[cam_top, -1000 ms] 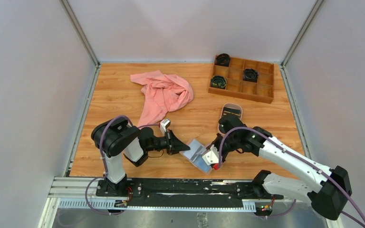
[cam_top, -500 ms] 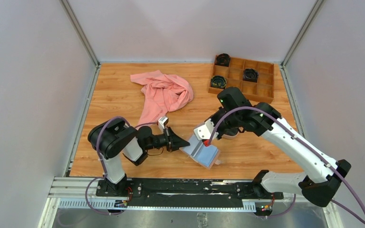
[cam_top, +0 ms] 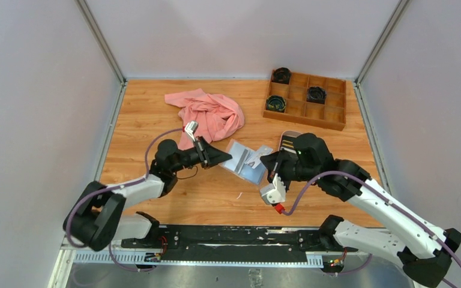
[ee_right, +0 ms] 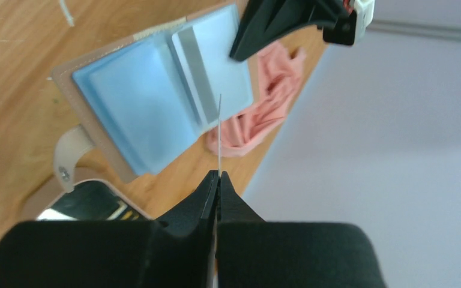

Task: Put the credit cards into the card holder
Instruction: Insert the credit card into the card holder.

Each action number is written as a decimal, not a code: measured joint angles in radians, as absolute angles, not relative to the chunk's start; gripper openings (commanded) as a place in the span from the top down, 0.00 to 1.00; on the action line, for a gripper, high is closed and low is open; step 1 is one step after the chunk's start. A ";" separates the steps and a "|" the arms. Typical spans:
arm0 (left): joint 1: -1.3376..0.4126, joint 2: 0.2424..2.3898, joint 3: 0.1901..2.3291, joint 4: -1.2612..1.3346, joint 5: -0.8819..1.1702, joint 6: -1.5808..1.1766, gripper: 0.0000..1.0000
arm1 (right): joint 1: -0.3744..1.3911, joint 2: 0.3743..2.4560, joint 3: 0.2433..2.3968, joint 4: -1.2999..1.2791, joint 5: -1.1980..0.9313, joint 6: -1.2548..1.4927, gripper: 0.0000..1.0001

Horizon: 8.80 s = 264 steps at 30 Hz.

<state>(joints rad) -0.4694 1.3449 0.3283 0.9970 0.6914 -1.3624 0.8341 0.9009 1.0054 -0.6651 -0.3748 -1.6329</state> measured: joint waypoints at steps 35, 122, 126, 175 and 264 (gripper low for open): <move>-0.411 1.399 0.297 1.298 0.757 -1.710 1.00 | 0.867 0.635 0.549 -0.035 -0.362 -1.911 1.00; -0.418 1.217 0.395 1.014 0.813 -1.608 1.00 | 0.921 0.685 0.490 0.085 -0.437 -1.845 1.00; -0.420 1.217 0.395 1.014 0.828 -1.608 1.00 | 0.921 0.685 0.490 0.085 -0.442 -1.844 1.00; -0.502 1.266 0.411 0.951 0.841 -1.574 1.00 | 0.923 0.691 0.479 0.035 -0.451 -1.864 0.75; -0.493 1.367 0.313 0.930 0.858 -1.338 1.00 | 0.923 0.696 0.706 -0.421 -0.466 -1.477 0.30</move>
<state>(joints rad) -0.4931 1.3674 0.3126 0.9298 0.8577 -1.3376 0.9234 0.6960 0.7063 -0.4213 -0.4664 -1.4769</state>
